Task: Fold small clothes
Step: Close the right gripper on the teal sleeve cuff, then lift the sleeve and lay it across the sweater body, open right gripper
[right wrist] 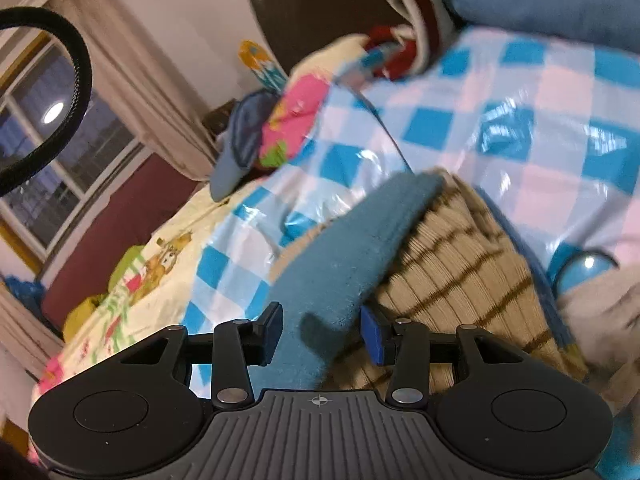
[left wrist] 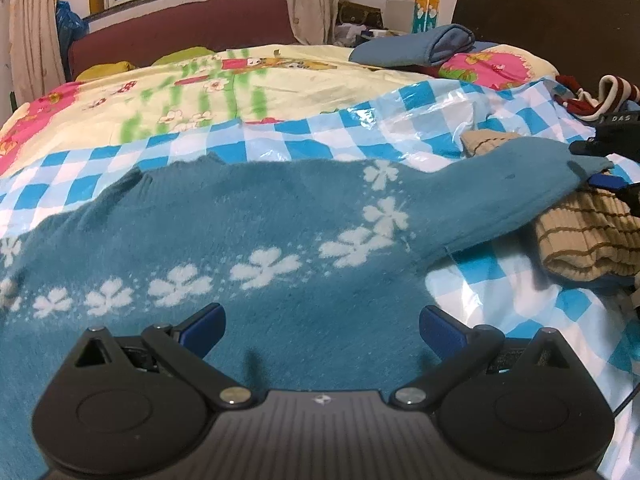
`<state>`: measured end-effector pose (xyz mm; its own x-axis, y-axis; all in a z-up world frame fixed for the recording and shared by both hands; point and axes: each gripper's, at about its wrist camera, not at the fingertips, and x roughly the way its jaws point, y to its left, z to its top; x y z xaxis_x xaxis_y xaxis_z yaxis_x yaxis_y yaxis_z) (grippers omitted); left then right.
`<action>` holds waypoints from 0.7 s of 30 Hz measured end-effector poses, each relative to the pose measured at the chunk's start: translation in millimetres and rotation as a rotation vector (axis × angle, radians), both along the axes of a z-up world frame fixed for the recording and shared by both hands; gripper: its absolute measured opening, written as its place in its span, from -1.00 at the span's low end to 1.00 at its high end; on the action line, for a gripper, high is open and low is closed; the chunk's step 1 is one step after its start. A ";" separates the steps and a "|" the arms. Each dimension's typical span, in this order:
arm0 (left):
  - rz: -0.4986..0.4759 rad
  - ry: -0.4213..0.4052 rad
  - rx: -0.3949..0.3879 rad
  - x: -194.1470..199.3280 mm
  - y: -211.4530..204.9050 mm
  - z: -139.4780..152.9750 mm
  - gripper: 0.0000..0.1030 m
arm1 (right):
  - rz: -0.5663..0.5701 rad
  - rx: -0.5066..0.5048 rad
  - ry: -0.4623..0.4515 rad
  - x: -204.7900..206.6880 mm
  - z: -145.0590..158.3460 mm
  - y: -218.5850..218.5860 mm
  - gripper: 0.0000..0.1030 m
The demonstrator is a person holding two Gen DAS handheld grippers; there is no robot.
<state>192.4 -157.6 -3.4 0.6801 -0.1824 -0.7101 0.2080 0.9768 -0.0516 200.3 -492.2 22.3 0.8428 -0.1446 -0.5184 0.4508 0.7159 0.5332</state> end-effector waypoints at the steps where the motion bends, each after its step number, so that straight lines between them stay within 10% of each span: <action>1: 0.002 0.002 -0.003 -0.1 0.8 -1.2 1.00 | 0.004 -0.001 -0.004 -0.7 0.8 1.1 -0.17; 5: 0.003 0.010 -0.004 -2.2 1.9 -2.8 1.00 | 0.018 0.033 0.019 16.6 -3.8 -4.6 -0.17; 13: 0.021 -0.001 0.001 -8.6 19.0 -0.2 1.00 | 0.010 0.113 -0.021 25.2 -1.8 -11.1 -0.79; 21: 0.156 0.000 0.020 -23.8 97.3 -6.2 1.00 | 0.329 -0.063 -0.166 34.5 61.4 100.6 -0.80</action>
<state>168.6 -60.3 -9.6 0.6993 -0.0603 -0.7123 0.0533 0.9981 -0.0322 234.8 -391.7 83.7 0.9215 0.1206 -0.3691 0.1021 0.8419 0.5300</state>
